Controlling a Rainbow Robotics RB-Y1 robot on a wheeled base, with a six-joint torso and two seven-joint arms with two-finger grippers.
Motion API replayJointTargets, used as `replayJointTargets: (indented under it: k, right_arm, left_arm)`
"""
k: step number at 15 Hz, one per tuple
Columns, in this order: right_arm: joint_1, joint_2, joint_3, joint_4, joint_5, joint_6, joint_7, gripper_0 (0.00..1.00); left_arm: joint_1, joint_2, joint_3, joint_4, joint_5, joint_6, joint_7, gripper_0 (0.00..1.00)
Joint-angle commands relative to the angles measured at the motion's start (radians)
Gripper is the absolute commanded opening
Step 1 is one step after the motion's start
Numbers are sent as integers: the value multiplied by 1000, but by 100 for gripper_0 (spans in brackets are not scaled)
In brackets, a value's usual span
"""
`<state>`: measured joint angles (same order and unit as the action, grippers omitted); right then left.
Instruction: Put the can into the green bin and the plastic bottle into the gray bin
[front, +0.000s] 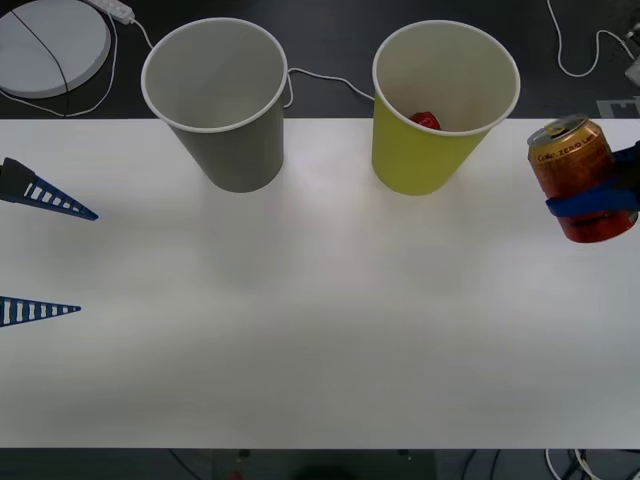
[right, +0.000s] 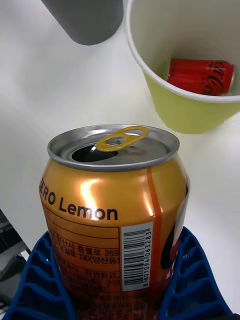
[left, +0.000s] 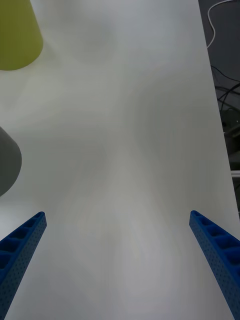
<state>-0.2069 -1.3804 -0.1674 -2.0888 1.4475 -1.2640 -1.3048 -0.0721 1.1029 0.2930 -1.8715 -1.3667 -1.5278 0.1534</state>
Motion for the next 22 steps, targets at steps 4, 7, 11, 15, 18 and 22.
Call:
replayJointTargets:
  k: [4,7,11,15,18,22]
  right_arm:
    - [-244,-2,63,142,16,-219,-2,0]
    - [-453,9,235,239,48,-249,-1,0]
    - [-690,109,410,383,151,-307,-1,0]
    - [-862,219,529,532,257,-307,-1,0]
    - [-971,308,612,661,327,-307,9,0]
    - [-1071,435,695,828,419,-267,30,0]
  left_arm:
    - [0,0,0,0,0,0,0,100]
    - [0,0,0,0,0,0,0,100]
    - [0,0,0,0,0,0,0,100]
    - [0,0,0,0,0,0,0,100]
    - [0,0,0,0,0,0,0,100]
    - [0,0,0,0,0,0,0,100]
